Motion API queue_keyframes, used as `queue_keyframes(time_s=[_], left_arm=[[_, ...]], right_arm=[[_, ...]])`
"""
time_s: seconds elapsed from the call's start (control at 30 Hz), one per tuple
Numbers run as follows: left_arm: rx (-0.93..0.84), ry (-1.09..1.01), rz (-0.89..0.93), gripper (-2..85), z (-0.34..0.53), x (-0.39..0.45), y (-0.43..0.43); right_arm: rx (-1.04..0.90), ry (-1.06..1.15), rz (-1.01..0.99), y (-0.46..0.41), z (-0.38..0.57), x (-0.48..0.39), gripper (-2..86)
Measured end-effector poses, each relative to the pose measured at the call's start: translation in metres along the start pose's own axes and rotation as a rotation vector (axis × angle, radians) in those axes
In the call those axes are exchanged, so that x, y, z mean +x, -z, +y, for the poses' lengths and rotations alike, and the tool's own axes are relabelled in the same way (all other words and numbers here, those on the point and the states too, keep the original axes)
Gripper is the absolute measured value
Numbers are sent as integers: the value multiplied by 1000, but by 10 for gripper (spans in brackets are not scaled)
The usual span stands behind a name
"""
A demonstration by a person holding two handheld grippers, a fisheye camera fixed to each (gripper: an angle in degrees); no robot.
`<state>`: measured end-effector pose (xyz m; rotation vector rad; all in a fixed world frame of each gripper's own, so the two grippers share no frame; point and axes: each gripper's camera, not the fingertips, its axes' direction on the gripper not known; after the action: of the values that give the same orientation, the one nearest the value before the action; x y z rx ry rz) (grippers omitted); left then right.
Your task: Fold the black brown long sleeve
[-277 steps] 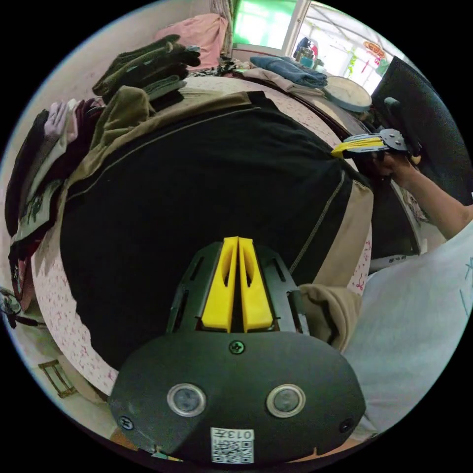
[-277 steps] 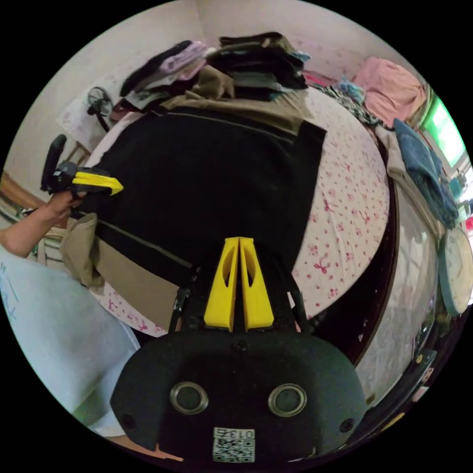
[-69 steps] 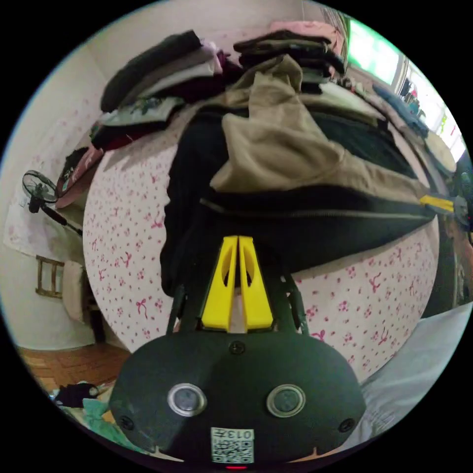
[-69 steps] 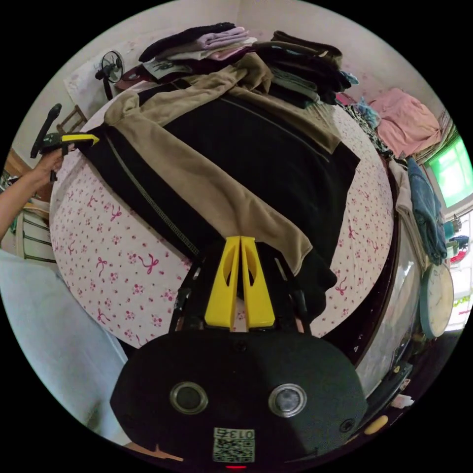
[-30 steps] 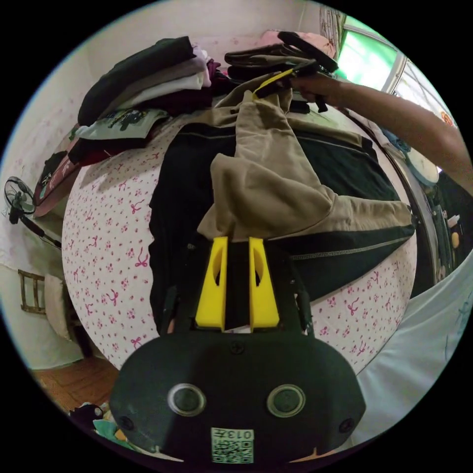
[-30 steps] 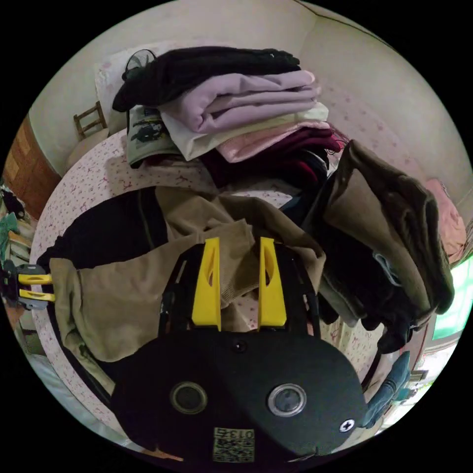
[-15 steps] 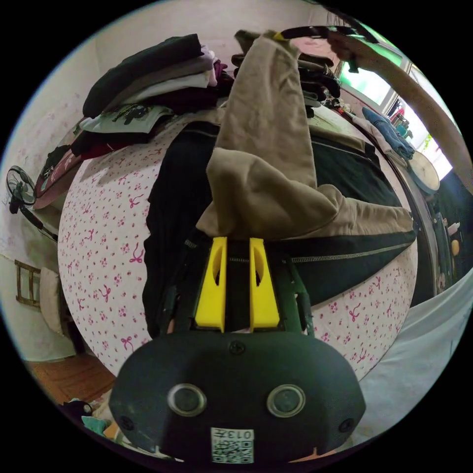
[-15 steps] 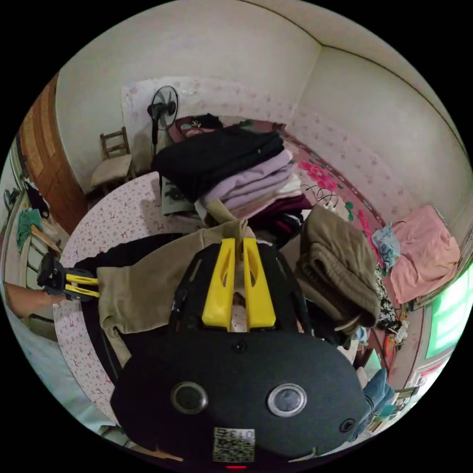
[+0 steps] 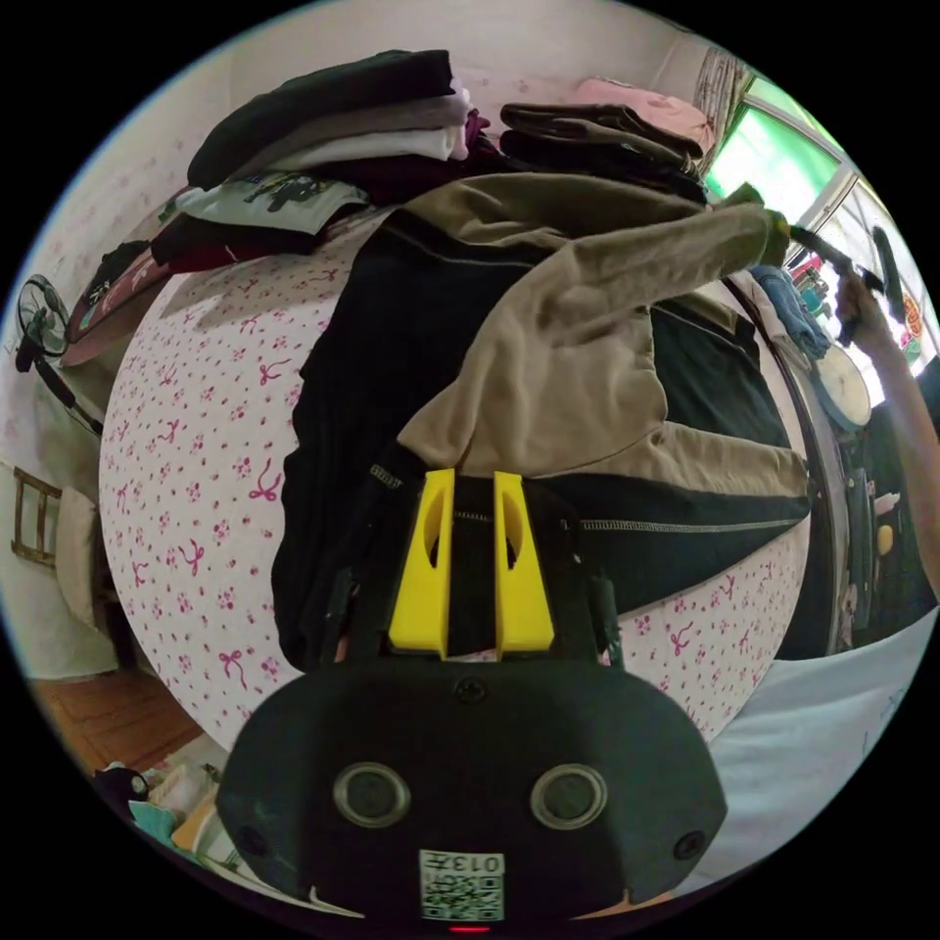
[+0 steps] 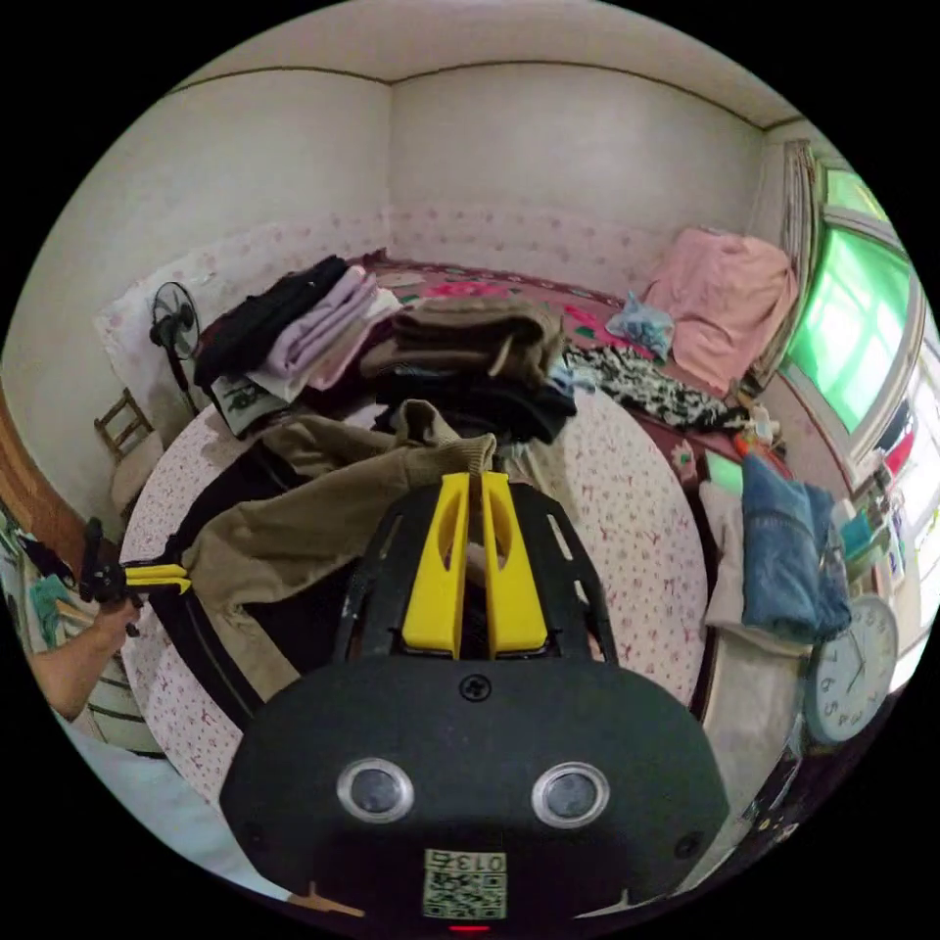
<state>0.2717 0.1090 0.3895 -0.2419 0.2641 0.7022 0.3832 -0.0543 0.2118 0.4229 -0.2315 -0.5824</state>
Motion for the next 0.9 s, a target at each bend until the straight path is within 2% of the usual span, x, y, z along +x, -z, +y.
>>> queue_keyframes(time_s=[0.1,0.23,0.3,0.37,0.5,0.6,0.67,0.77,0.9], left_arm=[[-7,20,5,69,-2,0,-1],[-17,19,-4,68,-5,5,-2],[-29,13,-20,67,-7,9,-2],[-39,13,-31,67,-9,13,-2],[-21,54,-13,67,-8,17,-2],[-4,73,15,66,-5,20,-2],[-15,64,32,63,-5,23,-1],[-82,35,45,59,-2,28,7],[14,-144,-111,63,8,61,38]], right_arm=[[-104,-103,-28,-17,50,30,15],[-104,-163,-86,-12,93,51,14],[-81,-127,-115,-1,96,52,14],[32,21,-143,34,100,39,14],[158,207,-44,91,143,12,13],[80,234,79,99,205,-1,13],[-133,238,110,78,261,-8,14],[-307,64,102,72,317,1,17],[-263,-176,77,96,345,25,56]])
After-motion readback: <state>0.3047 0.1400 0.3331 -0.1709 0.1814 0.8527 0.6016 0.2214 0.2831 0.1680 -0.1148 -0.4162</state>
